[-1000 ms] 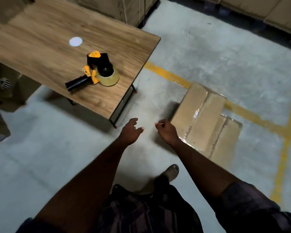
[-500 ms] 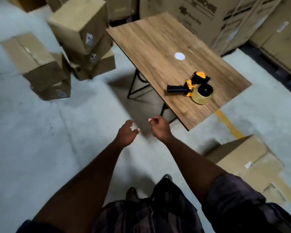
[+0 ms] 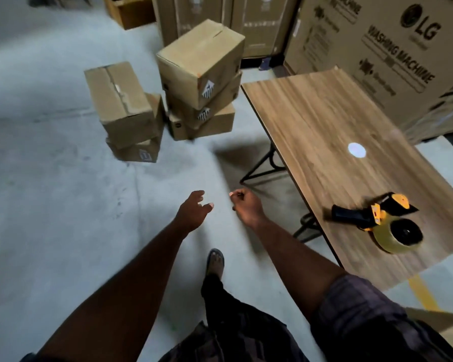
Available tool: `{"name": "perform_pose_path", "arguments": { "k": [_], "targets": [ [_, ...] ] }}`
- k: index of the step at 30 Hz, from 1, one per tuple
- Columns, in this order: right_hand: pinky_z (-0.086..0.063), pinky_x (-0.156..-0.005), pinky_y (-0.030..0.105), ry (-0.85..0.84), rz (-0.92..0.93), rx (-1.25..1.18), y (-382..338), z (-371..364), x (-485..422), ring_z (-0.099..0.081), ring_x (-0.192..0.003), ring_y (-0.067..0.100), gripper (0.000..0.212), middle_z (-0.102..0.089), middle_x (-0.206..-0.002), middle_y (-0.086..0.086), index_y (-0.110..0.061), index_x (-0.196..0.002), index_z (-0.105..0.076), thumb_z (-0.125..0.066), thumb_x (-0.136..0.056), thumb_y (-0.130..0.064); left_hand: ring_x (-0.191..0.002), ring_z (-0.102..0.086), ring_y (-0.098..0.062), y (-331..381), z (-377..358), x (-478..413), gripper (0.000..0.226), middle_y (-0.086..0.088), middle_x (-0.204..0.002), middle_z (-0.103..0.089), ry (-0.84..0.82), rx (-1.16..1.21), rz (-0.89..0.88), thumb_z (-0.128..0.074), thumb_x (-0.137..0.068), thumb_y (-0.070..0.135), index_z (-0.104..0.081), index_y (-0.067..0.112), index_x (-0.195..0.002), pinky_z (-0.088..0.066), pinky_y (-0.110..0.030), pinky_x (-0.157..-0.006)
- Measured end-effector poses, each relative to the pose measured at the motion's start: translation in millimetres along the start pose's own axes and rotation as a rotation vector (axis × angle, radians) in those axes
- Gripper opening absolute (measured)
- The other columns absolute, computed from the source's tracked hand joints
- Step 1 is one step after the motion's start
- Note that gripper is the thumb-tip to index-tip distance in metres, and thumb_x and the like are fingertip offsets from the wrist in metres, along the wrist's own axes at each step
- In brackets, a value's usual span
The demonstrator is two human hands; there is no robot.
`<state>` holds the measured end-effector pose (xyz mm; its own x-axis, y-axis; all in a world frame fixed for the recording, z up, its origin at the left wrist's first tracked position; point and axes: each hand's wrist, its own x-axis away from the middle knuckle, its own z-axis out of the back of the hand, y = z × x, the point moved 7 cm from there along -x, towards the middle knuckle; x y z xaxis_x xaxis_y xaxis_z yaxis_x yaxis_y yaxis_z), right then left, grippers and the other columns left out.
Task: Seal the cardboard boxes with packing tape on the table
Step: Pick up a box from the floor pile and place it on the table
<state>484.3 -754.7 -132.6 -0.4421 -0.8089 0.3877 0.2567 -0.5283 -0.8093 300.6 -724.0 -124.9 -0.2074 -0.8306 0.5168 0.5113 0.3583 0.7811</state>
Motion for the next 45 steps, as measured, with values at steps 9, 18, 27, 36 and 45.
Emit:
{"name": "perform_pose_path", "arguments": {
  "k": [9,18,27,36,45],
  "targets": [
    [-0.056,-0.083,0.044,-0.094,-0.005,0.027,-83.6,-58.7,-142.0,-0.070,-0.088,0.035,0.018,-0.066,-0.084,-0.002,-0.026,-0.078,-0.056,-0.065,-0.094,-0.024,-0.110,-0.055,-0.015,68.4,114.2,-121.3,0.050,-0.007,-0.140,-0.054,0.108,0.092,0.005,-0.068,-0.095,0.022,-0.049,0.017,-0.141,-0.041,-0.026,-0.089],
    [-0.056,-0.084,0.045,-0.061,-0.031,0.066,-165.8,-117.1,-282.8,-0.070,-0.089,0.035,0.011,-0.068,-0.088,0.002,-0.025,-0.081,-0.058,-0.063,-0.091,-0.027,-0.114,-0.055,-0.017,100.8,204.0,-272.9,0.051,-0.007,-0.142,-0.053,0.077,0.133,0.019,-0.068,-0.096,0.024,-0.049,0.019,-0.142,-0.046,-0.031,-0.093],
    [-0.051,-0.064,0.031,0.042,-0.100,-0.123,-279.8,-161.8,-385.3,-0.066,-0.066,0.016,0.012,-0.070,-0.090,0.004,-0.021,-0.090,-0.060,-0.060,-0.098,-0.031,-0.118,-0.053,-0.018,184.0,287.5,-417.7,0.052,-0.008,-0.142,-0.051,-0.004,0.070,-0.061,-0.064,-0.098,0.019,-0.043,0.010,-0.145,-0.045,-0.035,-0.098],
    [-0.057,-0.077,0.039,0.143,-0.121,-0.116,-329.9,-157.4,-495.4,-0.073,-0.082,0.025,0.016,-0.074,-0.096,0.004,-0.028,-0.083,-0.058,-0.061,-0.096,-0.036,-0.125,-0.055,-0.024,251.7,305.6,-540.1,0.050,-0.009,-0.142,-0.055,-0.052,0.018,-0.093,-0.064,-0.097,0.017,-0.046,0.011,-0.143,-0.048,-0.036,-0.099],
    [-0.059,-0.079,0.045,0.163,-0.181,-0.161,-350.0,-122.2,-647.5,-0.071,-0.088,0.029,0.011,-0.072,-0.094,0.004,-0.024,-0.090,-0.064,-0.058,-0.087,-0.033,-0.128,-0.053,-0.025,321.4,289.1,-680.3,0.049,-0.016,-0.140,-0.054,-0.042,-0.093,-0.058,-0.067,-0.095,0.013,-0.049,0.006,-0.140,-0.040,-0.025,-0.094]
  ]
}}
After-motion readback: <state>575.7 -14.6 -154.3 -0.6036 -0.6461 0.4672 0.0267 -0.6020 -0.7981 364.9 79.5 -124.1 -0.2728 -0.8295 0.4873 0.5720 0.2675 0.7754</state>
